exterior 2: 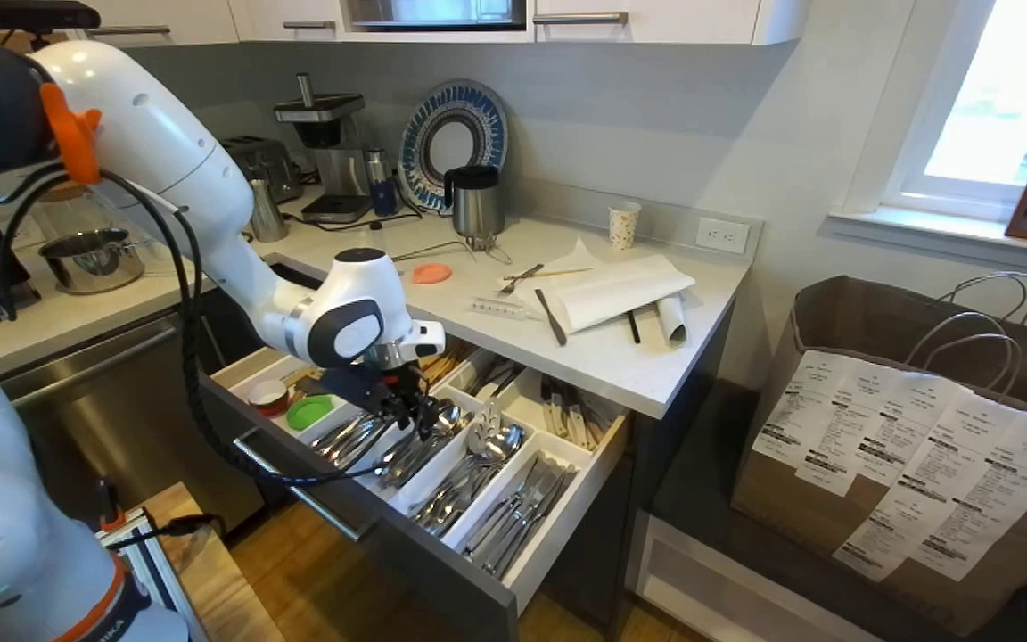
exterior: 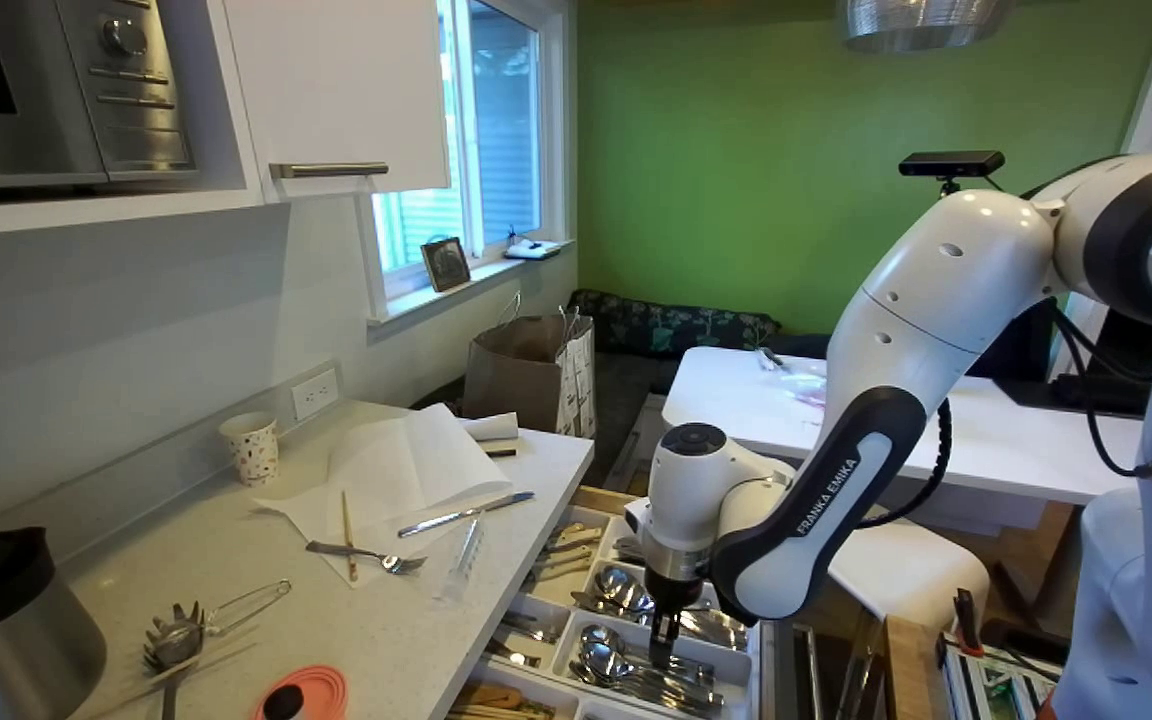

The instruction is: Pick up one silver spoon from the open drawer and put it on the sheet of kitchen paper on the kitchen counter

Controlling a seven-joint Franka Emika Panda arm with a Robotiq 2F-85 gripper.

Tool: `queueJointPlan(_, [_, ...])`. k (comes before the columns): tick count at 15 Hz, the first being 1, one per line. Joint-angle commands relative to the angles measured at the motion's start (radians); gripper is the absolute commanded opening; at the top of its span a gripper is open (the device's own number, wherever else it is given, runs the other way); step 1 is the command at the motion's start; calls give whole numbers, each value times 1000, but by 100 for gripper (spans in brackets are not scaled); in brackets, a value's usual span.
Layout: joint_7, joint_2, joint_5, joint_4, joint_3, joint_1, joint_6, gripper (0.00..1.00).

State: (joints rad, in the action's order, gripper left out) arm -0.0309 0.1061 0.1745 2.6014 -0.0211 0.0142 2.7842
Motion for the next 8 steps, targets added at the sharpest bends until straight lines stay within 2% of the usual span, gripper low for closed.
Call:
queueJointPlan(1, [19, 68, -42, -49, 0, -17, -7, 60])
queueJointPlan(3, [20, 94, -52, -69, -1, -20, -4, 56])
queueJointPlan(4, [26, 106, -63, -77, -5, -19, -7, 52])
queueJointPlan(5, [15, 119, -59, -85, 0, -24, 2, 44])
queueJointPlan(7, [16, 139, -68, -98, -1, -26, 3, 45])
queueJointPlan(8, [14, 148, -69, -106, 0, -28, 2, 37])
